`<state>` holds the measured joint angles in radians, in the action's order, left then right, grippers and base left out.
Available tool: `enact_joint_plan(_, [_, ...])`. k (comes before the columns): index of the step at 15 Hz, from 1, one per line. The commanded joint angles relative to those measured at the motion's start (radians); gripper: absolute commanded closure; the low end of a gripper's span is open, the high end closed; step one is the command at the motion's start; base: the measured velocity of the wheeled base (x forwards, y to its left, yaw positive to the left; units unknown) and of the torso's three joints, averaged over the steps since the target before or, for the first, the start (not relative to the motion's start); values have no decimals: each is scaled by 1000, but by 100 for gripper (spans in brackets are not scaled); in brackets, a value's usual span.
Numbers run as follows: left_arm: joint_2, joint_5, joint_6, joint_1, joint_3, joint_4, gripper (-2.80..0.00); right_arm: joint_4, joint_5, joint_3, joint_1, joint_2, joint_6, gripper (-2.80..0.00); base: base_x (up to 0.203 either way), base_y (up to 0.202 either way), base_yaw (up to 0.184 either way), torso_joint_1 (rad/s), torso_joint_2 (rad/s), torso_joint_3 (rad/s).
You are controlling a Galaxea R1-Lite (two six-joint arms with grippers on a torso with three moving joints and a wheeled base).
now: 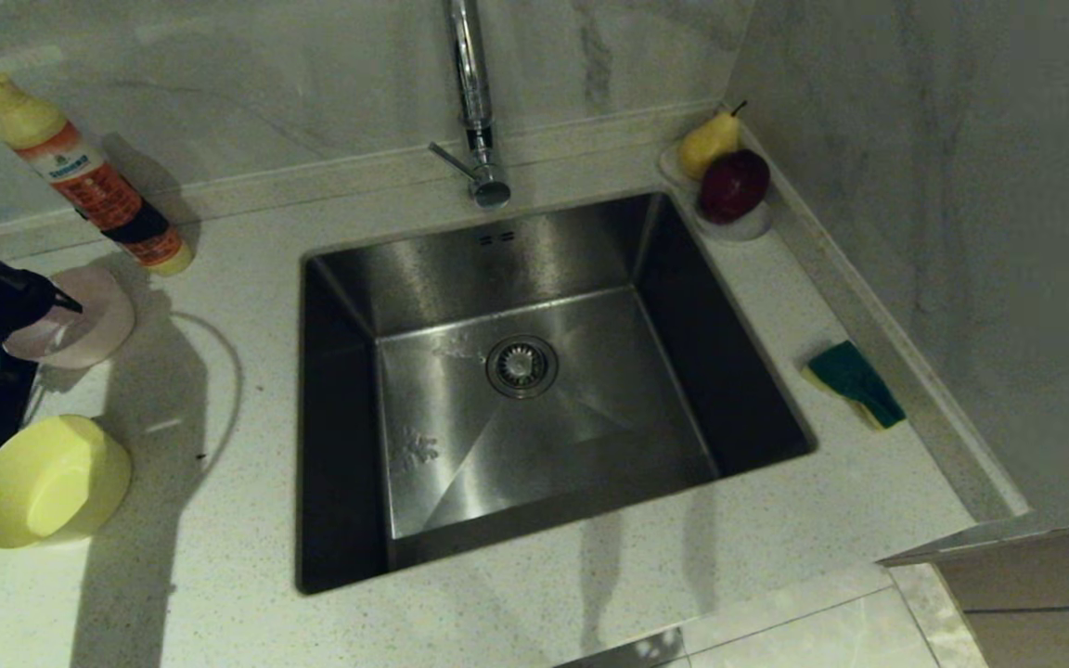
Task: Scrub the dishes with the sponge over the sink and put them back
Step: Place the bowl on the bowl
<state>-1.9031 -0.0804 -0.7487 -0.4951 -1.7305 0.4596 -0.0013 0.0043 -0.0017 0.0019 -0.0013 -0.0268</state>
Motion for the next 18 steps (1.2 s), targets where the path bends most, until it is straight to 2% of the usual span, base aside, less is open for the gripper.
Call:
enact_joint_plan(1, [-12,1,-40,3,-19,5,-280,0,0,0,0,0,-1,0,0,0,0,0,0,0])
enact_joint_plan(4, [-37,1,-52,3,-87,41,-280,0,0,0,0,0,-1,0,0,0,0,0,0,0])
enact_joint_plan(6, [-74,2,-106,2,-156,111,-280,0,0,0,1,0,-1,0,0,0,0,0,0,0])
enact_joint_plan(18, [-128,2,-130,1,-152,96,-280,0,0,0,1,0,-1,0,0,0,0,0,0,0])
